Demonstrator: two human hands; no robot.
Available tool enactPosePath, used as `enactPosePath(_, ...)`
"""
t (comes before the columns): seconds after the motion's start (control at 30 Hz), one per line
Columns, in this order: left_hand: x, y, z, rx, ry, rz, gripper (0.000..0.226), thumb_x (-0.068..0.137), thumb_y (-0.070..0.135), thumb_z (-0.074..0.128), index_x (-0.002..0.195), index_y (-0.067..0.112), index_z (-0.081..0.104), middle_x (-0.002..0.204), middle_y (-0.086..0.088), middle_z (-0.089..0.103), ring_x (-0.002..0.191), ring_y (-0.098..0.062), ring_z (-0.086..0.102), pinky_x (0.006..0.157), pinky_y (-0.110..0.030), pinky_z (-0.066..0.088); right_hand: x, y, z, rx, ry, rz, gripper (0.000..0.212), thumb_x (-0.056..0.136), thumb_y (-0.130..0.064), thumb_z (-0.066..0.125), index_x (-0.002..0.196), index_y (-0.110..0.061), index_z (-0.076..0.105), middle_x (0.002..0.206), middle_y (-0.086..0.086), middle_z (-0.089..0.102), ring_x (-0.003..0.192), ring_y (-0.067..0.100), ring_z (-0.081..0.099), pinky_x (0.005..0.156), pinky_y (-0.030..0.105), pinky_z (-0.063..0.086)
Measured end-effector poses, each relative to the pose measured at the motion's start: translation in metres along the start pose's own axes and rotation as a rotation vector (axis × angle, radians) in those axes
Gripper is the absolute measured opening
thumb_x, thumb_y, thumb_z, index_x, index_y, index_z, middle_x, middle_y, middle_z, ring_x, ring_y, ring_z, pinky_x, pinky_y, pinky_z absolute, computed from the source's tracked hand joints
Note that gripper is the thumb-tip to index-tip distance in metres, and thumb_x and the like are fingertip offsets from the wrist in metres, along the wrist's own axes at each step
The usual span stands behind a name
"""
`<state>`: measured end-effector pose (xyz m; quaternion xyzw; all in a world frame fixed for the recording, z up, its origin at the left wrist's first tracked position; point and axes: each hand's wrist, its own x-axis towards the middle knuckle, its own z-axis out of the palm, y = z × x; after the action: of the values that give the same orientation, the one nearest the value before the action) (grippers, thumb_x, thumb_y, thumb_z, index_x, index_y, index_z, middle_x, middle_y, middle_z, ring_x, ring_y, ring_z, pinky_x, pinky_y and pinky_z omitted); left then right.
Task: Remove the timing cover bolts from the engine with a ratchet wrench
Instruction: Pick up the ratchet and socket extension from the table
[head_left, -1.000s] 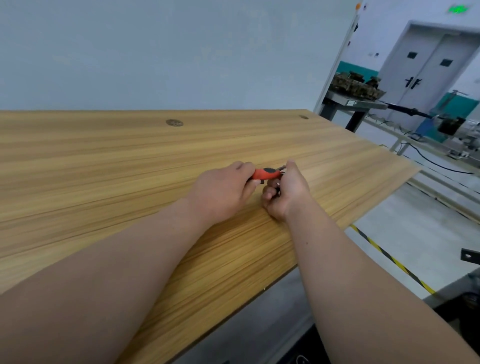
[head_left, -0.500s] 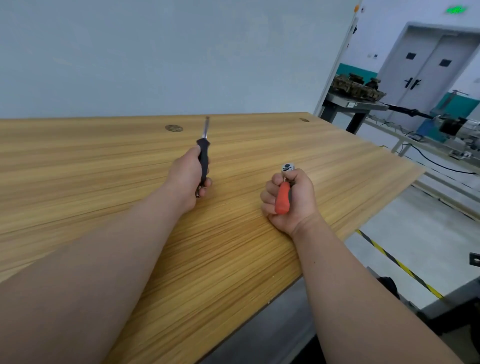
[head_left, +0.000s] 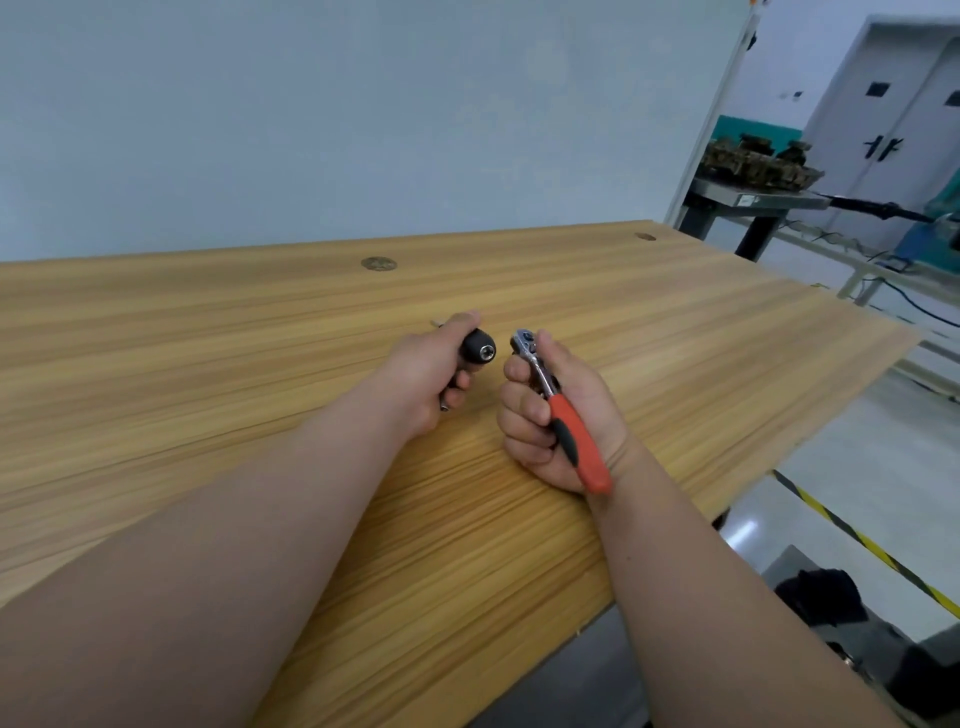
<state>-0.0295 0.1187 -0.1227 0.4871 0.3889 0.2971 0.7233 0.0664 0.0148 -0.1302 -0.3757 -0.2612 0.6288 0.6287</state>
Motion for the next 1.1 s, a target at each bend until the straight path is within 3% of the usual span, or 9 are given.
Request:
enactPosePath(0.13,-0.003,0.0,0.006,0.073,0.001,-0.063,0.03,0.091,0.041,0.061,0.074,0.018,0.053,0.039,0.007,0.051,0.029,-0.006,0.035,0.031,-0.012,0.023,-0.005,-0.001,0.0,0.007,-0.027,0.007,0.041,0.084,-0.044,0.04,0.054,-0.017,0.049,0.035,-0.001,0.035,0.028,0.01,0.025,0.039,0.015,0.011)
enactPosePath(0.27,-0.01,-0.001,0.015,0.09,-0.053,-0.155,0.031,0.092,0.044,0.057,0.071,0.021,0.053,0.04,0.009,0.05,0.028,-0.004,0.034,0.032,-0.011,0.023,-0.01,0.0,0.002,0.026,-0.084,0.02,0.053,0.085,-0.053,0.037,0.047,-0.017,0.046,0.032,0.0,0.034,0.031,0.013,0.014,0.04,0.013,0.012)
enactPosePath(0.4,-0.014,0.0,0.022,0.105,-0.048,-0.157,0.031,0.092,0.042,0.056,0.068,0.022,0.053,0.038,0.009,0.048,0.029,-0.006,0.034,0.033,-0.011,0.023,-0.015,0.0,0.005,-0.015,-0.142,0.041,0.052,0.083,-0.047,0.035,0.042,-0.017,0.046,0.029,0.001,0.036,0.032,0.016,0.01,0.04,0.014,0.009)
enactPosePath(0.57,-0.018,0.002,0.027,0.132,-0.069,-0.137,0.032,0.09,0.038,0.052,0.064,0.021,0.051,0.037,0.008,0.044,0.029,-0.007,0.033,0.033,-0.012,0.023,-0.017,0.001,0.008,-0.073,-0.122,0.007,0.052,0.079,-0.048,0.037,0.038,-0.017,0.044,0.027,0.002,0.034,0.022,0.012,0.022,0.039,0.014,0.01)
enactPosePath(0.7,-0.022,0.0,0.031,0.175,-0.07,-0.116,0.027,0.086,0.031,0.055,0.062,0.019,0.05,0.037,0.007,0.043,0.028,-0.008,0.032,0.034,-0.012,0.024,-0.02,-0.002,0.009,-0.049,-0.133,-0.032,0.053,0.077,-0.048,0.037,0.036,-0.016,0.046,0.026,0.003,0.035,0.028,0.016,0.01,0.04,0.012,0.011)
enactPosePath(0.77,-0.024,0.0,0.032,0.182,-0.08,-0.125,0.03,0.086,0.03,0.054,0.059,0.02,0.049,0.037,0.008,0.042,0.028,-0.008,0.031,0.034,-0.012,0.023,-0.02,-0.002,0.008,-0.06,-0.13,-0.038,0.053,0.077,-0.048,0.037,0.036,-0.016,0.046,0.026,0.003,0.035,0.025,0.014,0.013,0.039,0.011,0.012)
enactPosePath(0.87,-0.026,0.002,0.032,0.184,-0.079,-0.139,0.034,0.086,0.027,0.051,0.053,0.021,0.047,0.036,0.007,0.04,0.027,-0.008,0.031,0.035,-0.011,0.023,-0.021,0.001,0.008,-0.14,-0.099,-0.037,0.051,0.076,-0.049,0.039,0.036,-0.018,0.043,0.026,0.003,0.033,0.021,0.01,0.024,0.039,0.012,0.01)
enactPosePath(1.03,-0.032,0.006,0.035,0.245,-0.093,-0.135,0.03,0.086,0.024,0.047,0.056,0.019,0.046,0.04,0.005,0.041,0.029,-0.009,0.031,0.034,-0.012,0.024,-0.031,-0.004,0.012,-0.23,-0.035,-0.087,0.053,0.079,-0.047,0.037,0.035,-0.018,0.041,0.026,0.004,0.031,0.021,0.011,0.024,0.039,0.012,0.01)
enactPosePath(1.1,-0.038,0.007,0.038,0.274,-0.125,-0.113,0.03,0.086,0.023,0.046,0.056,0.019,0.046,0.04,0.005,0.039,0.03,-0.009,0.03,0.034,-0.012,0.023,-0.042,-0.009,0.014,-0.378,0.02,-0.112,0.056,0.086,-0.045,0.036,0.037,-0.019,0.041,0.027,0.003,0.03,0.022,0.011,0.023,0.036,0.013,0.014)
